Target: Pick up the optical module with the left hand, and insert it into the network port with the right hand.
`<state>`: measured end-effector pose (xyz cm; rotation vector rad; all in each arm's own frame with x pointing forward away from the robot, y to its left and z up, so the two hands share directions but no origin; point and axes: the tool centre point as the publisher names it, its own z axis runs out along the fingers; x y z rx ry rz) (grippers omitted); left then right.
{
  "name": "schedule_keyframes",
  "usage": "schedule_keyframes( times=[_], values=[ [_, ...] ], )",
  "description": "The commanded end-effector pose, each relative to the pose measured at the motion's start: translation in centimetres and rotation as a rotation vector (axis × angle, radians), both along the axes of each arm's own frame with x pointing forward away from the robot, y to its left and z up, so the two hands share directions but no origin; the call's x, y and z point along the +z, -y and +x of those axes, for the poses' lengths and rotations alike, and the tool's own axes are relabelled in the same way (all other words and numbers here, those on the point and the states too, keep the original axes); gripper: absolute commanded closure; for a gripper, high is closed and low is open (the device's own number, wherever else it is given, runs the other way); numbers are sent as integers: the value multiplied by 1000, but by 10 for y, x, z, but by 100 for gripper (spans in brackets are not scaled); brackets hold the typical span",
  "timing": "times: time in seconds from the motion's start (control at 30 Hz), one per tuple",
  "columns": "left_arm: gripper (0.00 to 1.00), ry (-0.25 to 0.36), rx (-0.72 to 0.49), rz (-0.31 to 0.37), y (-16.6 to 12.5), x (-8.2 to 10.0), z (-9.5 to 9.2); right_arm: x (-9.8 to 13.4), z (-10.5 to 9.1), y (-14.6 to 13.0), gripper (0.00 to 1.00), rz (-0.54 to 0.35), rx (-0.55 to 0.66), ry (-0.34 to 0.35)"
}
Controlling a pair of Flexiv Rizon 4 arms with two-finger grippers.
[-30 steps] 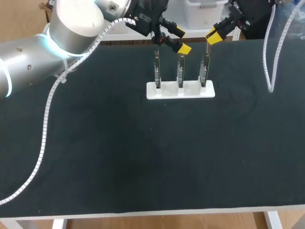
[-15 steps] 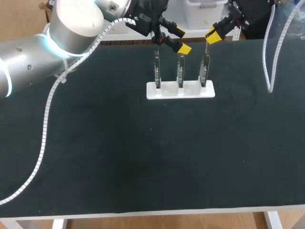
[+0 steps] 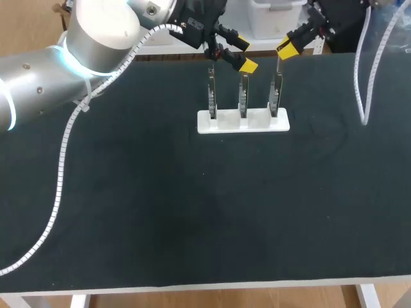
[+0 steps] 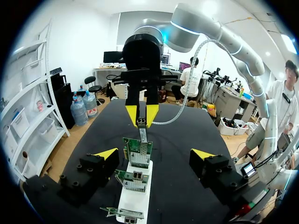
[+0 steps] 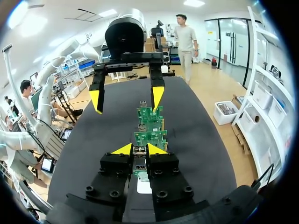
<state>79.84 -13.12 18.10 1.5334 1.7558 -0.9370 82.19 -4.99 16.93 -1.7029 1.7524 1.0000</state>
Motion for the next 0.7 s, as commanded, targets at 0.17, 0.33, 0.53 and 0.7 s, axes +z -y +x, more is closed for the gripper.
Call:
schedule_keyframes(
  times=[0.17,0.33,0.53,0.7],
  values=[
    [0,3,5,1,-1,0,-3,-1,-1,-1,100,1,-6,3],
    [0,3,5,1,-1,0,-3,-1,0,2,100,-3,-13,5],
    [0,3,5,1,-1,0,-3,-2,-1,2,100,-5,-17,2],
    [0,3,5,1,-1,0,-3,-3,-1,0,100,-2,-15,-1]
  ],
)
